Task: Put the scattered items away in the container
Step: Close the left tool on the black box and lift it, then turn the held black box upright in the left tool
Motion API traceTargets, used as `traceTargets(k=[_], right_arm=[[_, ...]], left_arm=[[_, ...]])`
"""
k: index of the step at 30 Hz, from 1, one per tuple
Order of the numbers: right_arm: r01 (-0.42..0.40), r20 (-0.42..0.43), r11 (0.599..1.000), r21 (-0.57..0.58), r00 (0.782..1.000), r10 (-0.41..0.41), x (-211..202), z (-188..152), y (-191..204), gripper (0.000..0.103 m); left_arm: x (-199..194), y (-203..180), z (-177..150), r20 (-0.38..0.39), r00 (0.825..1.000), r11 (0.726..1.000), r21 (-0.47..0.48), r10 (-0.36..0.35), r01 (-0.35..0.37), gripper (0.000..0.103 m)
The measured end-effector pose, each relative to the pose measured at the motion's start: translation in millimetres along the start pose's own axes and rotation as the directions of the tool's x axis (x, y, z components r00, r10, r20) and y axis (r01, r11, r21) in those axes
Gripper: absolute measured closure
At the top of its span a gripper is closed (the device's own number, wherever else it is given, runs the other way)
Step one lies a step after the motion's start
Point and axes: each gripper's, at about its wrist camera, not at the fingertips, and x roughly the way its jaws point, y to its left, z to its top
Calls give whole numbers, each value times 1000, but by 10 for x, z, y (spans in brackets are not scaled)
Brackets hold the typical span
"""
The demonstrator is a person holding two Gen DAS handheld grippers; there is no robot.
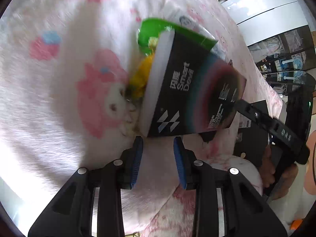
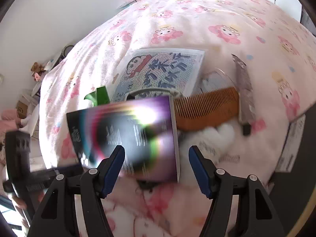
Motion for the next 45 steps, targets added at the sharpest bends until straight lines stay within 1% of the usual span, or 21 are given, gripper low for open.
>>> traceTargets(k=[2, 4, 8, 11, 13, 15, 18, 20, 23, 25, 26, 27, 28, 30, 33, 35, 37, 39, 42, 43, 45], right_arm=[[7, -25, 1000, 10, 1000, -6, 103, 6, -41, 39], [-47, -50, 998, 47, 997, 50, 120, -53, -98, 43], [-103, -67, 993, 55, 992, 106, 33, -154, -53, 44], [-170, -105, 985, 38, 979, 173, -43, -225, 53, 44], [-147, -119, 989, 7, 982, 147, -56, -234, 134, 44], [-82, -109, 996, -29, 991, 79, -114, -257, 149, 44], [39, -43, 997, -70, 998, -42, -227, -279, 89, 44], [59, -13, 996, -60, 998, -60, -249, -251, 8, 44], [17, -4, 999, -33, 1000, -17, -192, -157, -49, 44], [-21, -31, 999, -24, 999, 20, -104, -116, -50, 46], [-50, -52, 999, -13, 997, 49, -47, -109, -38, 49], [-78, -74, 997, 4, 994, 78, -2, -109, -21, 58], [-104, -96, 994, 20, 990, 106, 41, -115, 3, 62], [-99, -100, 995, 14, 990, 100, 52, -151, 55, 65], [-101, -115, 995, 2, 988, 100, 54, -221, 116, 69], [-97, -124, 995, -6, 988, 96, 63, -262, 143, 69], [-62, -113, 998, -27, 992, 58, 49, -286, 171, 69], [-63, -107, 998, -31, 992, 60, 63, -281, 179, 69], [-84, -129, 996, -29, 988, 80, 154, -259, 200, 64], [-87, -141, 995, -44, 987, 80, 191, -253, 222, 61], [-97, -150, 993, -69, 985, 86, 212, -243, 255, 60]], left_arm=[[51, -1, 61, 0, 1000, 999, -17, -31, 31, 72], [48, -18, 145, 13, 997, 997, -30, -75, 75, 72], [-110, -192, 337, 88, 995, 998, 26, -54, 52, 72], [-233, -256, 499, 154, 986, 998, 31, -64, 60, 72], [-286, -284, 547, 183, 982, 998, 25, -53, 50, 72], [-307, -318, 538, 191, 981, 999, 32, -29, 23, 72], [-229, -309, 435, 154, 988, 999, 34, 8, -14, 72], [-149, -261, 356, 117, 993, 1000, 25, -17, 14, 72], [-90, -181, 250, 85, 994, 998, 13, -62, 61, 72], [-78, -198, 281, 78, 995, 998, 27, -63, 61, 71], [-81, -211, 318, 74, 995, 997, 32, -67, 64, 71], [-95, -227, 362, 74, 994, 996, 41, -76, 73, 72], [-130, -251, 414, 80, 993, 995, 58, -85, 81, 72], [-236, -300, 495, 102, 991, 993, 92, -89, 80, 72], [-227, -446, 588, 125, 989, 988, 137, -82, 65, 72], [-227, -428, 569, 113, 991, 989, 136, -70, 54, 72], [-173, -436, 512, 85, 996, 991, 136, -3, -8, 72], [-83, -488, 480, 63, 997, 989, 143, 31, -40, 71], [82, -421, 441, -14, 999, 992, 123, -40, 41, 69], [117, -419, 444, -23, 998, 991, 120, -51, 53, 67], [96, -477, 462, -8, 999, 990, 138, -31, 32, 63]])
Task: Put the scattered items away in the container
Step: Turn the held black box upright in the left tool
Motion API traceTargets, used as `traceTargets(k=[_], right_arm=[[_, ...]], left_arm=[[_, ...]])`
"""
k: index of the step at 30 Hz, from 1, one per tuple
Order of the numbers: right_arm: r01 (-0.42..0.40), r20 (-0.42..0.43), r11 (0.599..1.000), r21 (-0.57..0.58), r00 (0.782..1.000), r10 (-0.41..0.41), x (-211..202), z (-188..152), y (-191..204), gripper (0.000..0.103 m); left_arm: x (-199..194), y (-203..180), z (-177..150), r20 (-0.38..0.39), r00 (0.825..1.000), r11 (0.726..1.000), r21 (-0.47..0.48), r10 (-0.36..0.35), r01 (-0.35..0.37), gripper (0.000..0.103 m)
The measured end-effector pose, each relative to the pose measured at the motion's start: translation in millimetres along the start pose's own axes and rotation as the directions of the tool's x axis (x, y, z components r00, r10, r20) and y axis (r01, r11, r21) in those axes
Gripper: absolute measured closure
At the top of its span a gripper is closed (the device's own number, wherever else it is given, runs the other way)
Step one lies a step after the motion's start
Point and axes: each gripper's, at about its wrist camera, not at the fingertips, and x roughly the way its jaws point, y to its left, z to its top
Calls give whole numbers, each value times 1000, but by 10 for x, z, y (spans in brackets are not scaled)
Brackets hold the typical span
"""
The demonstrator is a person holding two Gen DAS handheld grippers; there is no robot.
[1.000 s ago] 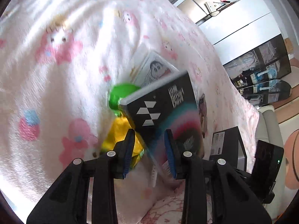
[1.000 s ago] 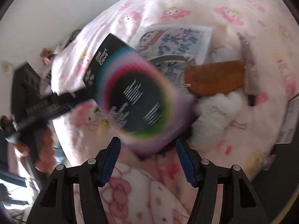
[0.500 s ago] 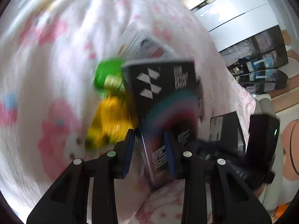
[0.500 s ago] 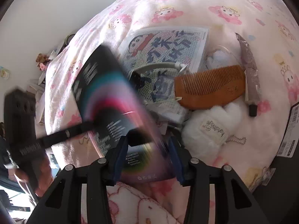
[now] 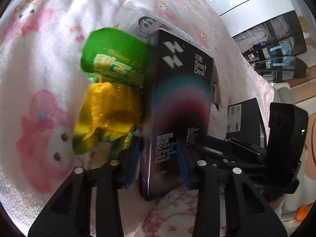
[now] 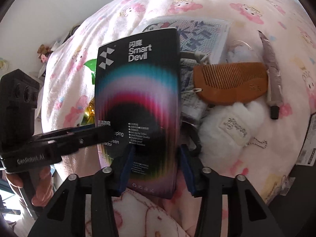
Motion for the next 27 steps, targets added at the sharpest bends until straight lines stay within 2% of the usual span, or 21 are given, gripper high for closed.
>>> traceTargets(k=[2, 4, 11, 12, 13, 15, 16, 20, 24, 27], right_arm=[[-2, 28, 1000, 7, 1000, 1, -66, 4, 22, 61], [-28, 67, 999, 38, 997, 25, -189, 12, 12, 66], [-71, 180, 997, 40, 982, 63, -763, 23, 98, 67], [-71, 191, 997, 36, 980, 63, -849, -1, 98, 67], [-70, 201, 997, 30, 977, 63, -942, -48, 89, 67], [-116, 212, 993, 6, 971, 112, -1105, -131, 74, 73], [-136, 217, 991, -1, 967, 133, -1182, -202, 80, 75], [-78, 209, 997, 0, 975, 76, -1233, -307, 32, 75], [-86, 158, 995, 53, 984, 77, -1037, -463, -143, 75], [-45, 134, 997, 65, 990, 36, -928, -520, -164, 75]], left_arm=[[-100, -95, 25, 27, 999, 1000, 24, 19, -20, 64], [-256, -236, 56, 61, 997, 997, 60, 36, -39, 66], [-709, -690, 97, 151, 989, 988, 154, 5, -29, 66], [-753, -753, 87, 158, 987, 986, 164, -9, -17, 66], [-783, -829, 71, 154, 987, 983, 182, -46, 17, 71], [-775, -1004, 28, 110, 984, 970, 215, -138, 112, 74], [-739, -1118, -5, 101, 985, 964, 239, -142, 114, 74], [-567, -1267, -9, 112, 994, 970, 242, 1, -28, 74], [-550, -1117, 4, 121, 992, 983, 174, 44, -65, 74], [-481, -958, -39, 103, 992, 990, 112, 77, -89, 74]])
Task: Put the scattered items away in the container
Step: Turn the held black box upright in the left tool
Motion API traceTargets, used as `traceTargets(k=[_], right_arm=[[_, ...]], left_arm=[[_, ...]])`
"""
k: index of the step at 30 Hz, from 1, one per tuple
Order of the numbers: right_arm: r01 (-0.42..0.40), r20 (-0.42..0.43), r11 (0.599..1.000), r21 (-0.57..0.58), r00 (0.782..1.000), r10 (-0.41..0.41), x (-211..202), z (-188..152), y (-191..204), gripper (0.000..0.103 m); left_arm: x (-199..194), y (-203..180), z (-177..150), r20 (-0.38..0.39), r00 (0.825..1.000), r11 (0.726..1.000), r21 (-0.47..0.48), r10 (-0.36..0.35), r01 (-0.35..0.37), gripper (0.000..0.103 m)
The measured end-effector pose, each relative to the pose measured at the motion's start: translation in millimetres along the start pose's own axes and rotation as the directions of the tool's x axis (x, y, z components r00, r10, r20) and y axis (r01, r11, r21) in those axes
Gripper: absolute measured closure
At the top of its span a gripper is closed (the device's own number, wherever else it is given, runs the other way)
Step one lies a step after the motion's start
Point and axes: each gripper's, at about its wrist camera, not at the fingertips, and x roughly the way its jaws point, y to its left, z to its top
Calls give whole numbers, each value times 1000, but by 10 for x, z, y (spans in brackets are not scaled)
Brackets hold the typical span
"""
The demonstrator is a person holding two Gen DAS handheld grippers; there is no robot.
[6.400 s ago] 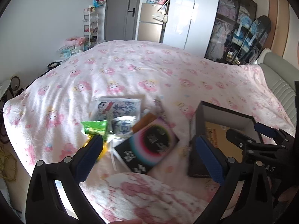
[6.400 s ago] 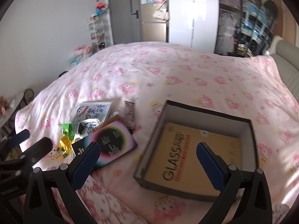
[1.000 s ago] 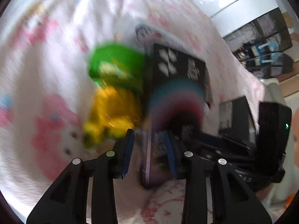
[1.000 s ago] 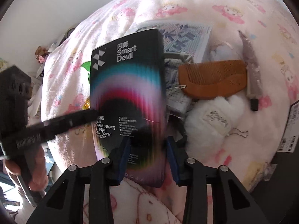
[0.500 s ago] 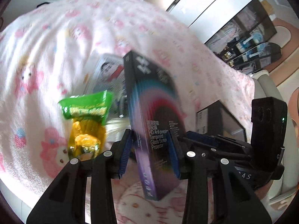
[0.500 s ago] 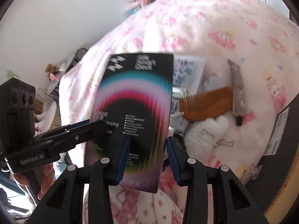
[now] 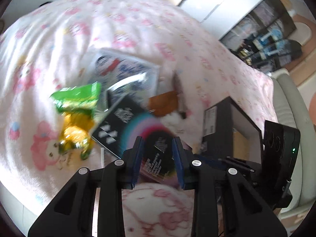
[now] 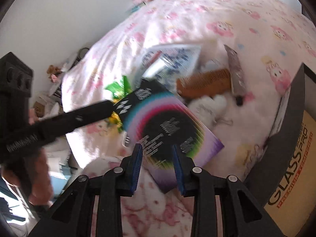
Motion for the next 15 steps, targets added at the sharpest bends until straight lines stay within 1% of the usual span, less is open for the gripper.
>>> traceTargets(k=[2, 3, 4, 5, 7, 10, 13, 14, 15], right_arm=[[34, -13, 999, -1, 999, -34, 111, 34, -34, 74], [50, -16, 999, -1, 999, -50, 157, 65, -47, 72], [73, -19, 997, -1, 997, -73, 206, 102, -61, 68], [96, -19, 995, -6, 995, -96, 252, 130, -73, 65], [146, -18, 989, -10, 989, -146, 353, 211, -100, 56], [178, -32, 984, -5, 984, -178, 489, 291, -163, 55], [211, -67, 977, -16, 975, -212, 678, 347, -224, 53], [204, -85, 979, -24, 975, -205, 742, 359, -239, 49], [185, -100, 982, -26, 977, -186, 791, 373, -255, 41]], left_arm=[[99, 177, -23, -42, 999, 999, -50, 10, -12, 72], [155, 276, -29, -67, 998, 997, -77, 11, -16, 70], [200, 353, -39, -87, 996, 995, -94, 6, -14, 64], [244, 419, -47, -103, 995, 994, -110, 1, -12, 61], [350, 567, -62, -141, 990, 991, -135, -8, -11, 61], [462, 713, -117, -183, 982, 988, -152, -36, 8, 61], [598, 810, -165, -218, 971, 982, -177, -100, 62, 60], [624, 831, -164, -220, 969, 980, -184, -113, 72, 60], [648, 845, -159, -225, 967, 979, -188, -123, 80, 60]])
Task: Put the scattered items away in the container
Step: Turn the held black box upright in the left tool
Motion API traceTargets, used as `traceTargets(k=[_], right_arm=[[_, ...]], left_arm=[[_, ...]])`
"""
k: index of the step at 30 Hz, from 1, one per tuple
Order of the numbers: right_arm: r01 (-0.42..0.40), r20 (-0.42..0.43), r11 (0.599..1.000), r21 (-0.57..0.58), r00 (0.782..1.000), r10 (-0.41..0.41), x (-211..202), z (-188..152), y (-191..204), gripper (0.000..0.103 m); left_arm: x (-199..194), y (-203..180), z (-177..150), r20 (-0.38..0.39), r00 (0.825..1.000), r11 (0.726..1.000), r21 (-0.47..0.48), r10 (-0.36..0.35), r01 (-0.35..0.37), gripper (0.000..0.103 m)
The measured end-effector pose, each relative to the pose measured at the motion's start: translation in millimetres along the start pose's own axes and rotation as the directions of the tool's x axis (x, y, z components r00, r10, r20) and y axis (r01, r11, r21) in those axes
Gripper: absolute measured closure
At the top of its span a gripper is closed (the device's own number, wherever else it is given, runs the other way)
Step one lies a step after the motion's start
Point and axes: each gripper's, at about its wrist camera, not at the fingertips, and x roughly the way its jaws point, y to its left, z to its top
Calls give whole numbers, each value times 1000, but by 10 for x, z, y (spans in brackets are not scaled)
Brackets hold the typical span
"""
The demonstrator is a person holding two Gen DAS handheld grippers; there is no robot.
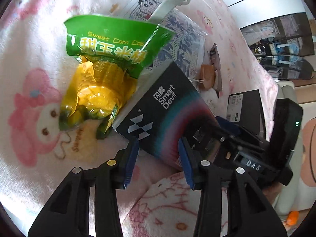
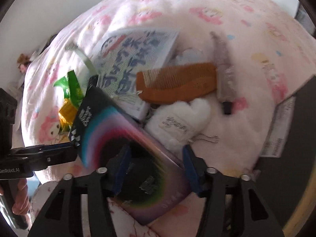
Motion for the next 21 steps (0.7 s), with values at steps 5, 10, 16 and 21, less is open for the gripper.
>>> traceTargets(k=[5, 10, 16, 21], right_arm=[[-40, -9, 999, 24, 999, 40, 68, 46, -63, 39], [-50, 2, 999, 6, 999, 50, 84, 17, -79, 39], [-4, -21, 1000, 3, 1000, 4, 11, -30, -128, 35], [-5, -1, 1000, 10, 1000, 5, -14, -1, -145, 35]], left_arm=[[-36, -34, -78, -16, 999, 998, 38, 51, -50, 45], [101, 79, -107, 29, 999, 999, -27, -25, 26, 59], [-164, -264, 145, 165, 980, 993, 64, -112, 103, 66], [-104, -497, 312, 152, 988, 995, 96, -37, 22, 66]])
